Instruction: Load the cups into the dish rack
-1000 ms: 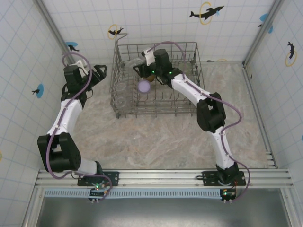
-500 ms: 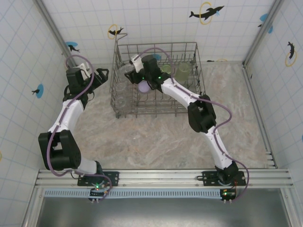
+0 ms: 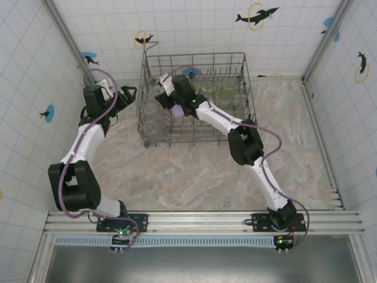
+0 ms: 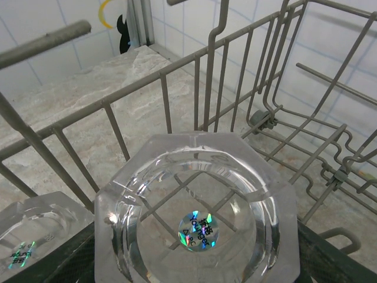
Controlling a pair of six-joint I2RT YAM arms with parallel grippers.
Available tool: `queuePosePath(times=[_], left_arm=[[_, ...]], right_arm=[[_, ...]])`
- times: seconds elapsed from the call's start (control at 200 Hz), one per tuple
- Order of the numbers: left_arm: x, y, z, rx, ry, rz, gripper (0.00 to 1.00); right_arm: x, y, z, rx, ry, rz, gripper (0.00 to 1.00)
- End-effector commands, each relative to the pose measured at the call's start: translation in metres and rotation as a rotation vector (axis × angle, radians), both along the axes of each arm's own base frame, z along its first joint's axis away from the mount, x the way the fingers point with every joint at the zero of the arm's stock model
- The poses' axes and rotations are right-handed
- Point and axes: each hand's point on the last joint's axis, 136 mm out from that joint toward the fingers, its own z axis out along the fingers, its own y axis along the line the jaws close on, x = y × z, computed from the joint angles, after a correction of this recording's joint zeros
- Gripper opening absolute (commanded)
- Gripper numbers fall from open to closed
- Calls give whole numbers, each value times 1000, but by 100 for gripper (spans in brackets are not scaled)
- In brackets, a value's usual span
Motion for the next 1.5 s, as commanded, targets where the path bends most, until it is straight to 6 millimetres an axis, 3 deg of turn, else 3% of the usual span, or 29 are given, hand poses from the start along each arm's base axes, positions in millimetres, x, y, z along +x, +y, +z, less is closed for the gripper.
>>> queuePosePath(times=[0.0,0.31,0.555,1.066,1.261,1.496], left_arm=[[2,-3,-6,3,-6,-29,97],[1,-14,-9,-12,2,-56,97],[-9,-54,-6,-18,-9,-162,95],[-50,-99,-16,-71,4,-264,58],[-51,-97,-19,-49,5,-251,59],[-45,-94,-24,-27,20,-229,70]], right_arm=[[7,11,29,46,-92,1,44],[-3,16,14,-19,-79,14,41],[-10,17,21,-38,-81,7,42],[-15,4,27,-137,-102,-17,44],[-15,7,29,-120,-107,-11,61],[-18,18,50,-38,-135,8,77]])
